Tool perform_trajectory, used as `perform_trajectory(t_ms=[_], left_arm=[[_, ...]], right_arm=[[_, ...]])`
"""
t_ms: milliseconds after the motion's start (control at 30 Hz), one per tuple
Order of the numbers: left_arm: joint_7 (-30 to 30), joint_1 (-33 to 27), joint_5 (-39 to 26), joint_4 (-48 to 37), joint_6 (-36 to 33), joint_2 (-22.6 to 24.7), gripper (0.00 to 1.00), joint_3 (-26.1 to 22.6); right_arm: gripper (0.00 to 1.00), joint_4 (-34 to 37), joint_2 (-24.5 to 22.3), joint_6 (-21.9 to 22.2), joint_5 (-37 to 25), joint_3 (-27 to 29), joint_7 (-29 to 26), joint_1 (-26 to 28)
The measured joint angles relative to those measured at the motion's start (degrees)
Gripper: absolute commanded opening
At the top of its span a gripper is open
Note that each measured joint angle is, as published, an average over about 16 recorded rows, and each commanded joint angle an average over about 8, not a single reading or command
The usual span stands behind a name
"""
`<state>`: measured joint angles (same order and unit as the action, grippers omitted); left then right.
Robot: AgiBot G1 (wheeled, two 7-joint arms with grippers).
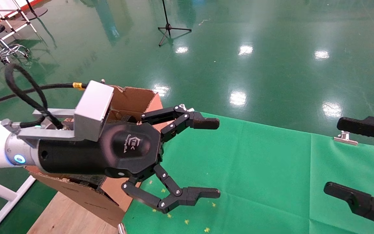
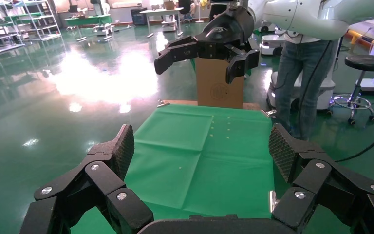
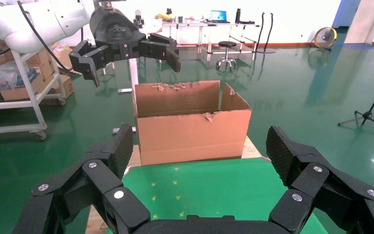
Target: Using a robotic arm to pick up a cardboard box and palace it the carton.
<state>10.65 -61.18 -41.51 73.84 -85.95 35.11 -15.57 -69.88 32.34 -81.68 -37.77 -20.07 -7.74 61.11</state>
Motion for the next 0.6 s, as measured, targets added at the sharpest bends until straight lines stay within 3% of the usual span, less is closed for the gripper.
perform_trajectory(t_ms=[600], left_arm=[[0.10, -0.36, -0.32, -0.27, 0.27, -0.09, 1.00, -0.45]], right_arm=[[1.00, 0.00, 0.00, 0.00, 0.00, 0.00, 0.00, 0.00]])
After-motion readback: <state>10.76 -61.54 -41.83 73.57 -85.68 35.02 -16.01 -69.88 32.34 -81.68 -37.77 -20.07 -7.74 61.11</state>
